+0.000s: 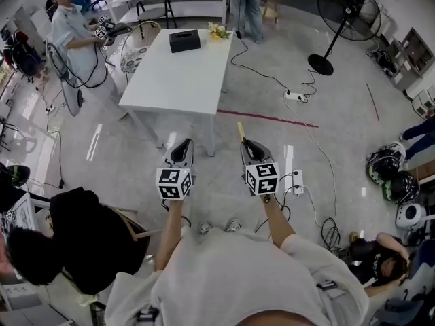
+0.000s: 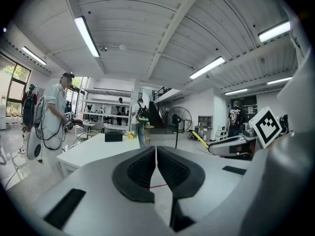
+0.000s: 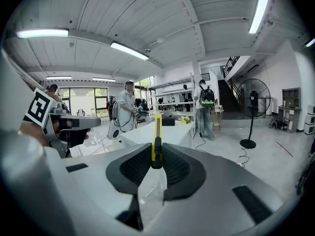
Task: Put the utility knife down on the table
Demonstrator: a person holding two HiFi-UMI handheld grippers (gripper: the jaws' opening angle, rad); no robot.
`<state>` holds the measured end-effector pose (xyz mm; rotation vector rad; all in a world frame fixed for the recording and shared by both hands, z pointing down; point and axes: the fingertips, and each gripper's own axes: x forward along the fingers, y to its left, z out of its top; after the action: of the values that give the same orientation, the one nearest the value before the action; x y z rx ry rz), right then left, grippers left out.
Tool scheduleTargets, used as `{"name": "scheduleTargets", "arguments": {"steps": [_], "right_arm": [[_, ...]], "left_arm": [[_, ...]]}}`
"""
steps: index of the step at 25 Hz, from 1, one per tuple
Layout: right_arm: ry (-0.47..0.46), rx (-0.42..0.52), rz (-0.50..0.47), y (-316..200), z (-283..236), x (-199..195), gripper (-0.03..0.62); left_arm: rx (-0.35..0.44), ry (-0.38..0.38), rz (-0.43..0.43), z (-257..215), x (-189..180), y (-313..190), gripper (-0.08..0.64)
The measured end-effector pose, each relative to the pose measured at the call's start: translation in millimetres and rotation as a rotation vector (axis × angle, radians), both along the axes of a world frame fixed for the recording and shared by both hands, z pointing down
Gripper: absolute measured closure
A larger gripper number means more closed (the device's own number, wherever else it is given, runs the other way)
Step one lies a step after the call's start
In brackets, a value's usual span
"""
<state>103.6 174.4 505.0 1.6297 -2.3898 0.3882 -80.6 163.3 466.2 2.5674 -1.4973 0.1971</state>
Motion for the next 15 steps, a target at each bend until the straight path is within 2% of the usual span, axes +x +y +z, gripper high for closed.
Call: {"name": "scheduleTargets", "arguments": {"steps": [15], "right_arm": [[-0.023, -0.011, -0.055, -16, 11, 27, 0.509]], "left_arm": [[-0.008, -0.024, -0.042, 7, 32, -19, 0.531]]}}
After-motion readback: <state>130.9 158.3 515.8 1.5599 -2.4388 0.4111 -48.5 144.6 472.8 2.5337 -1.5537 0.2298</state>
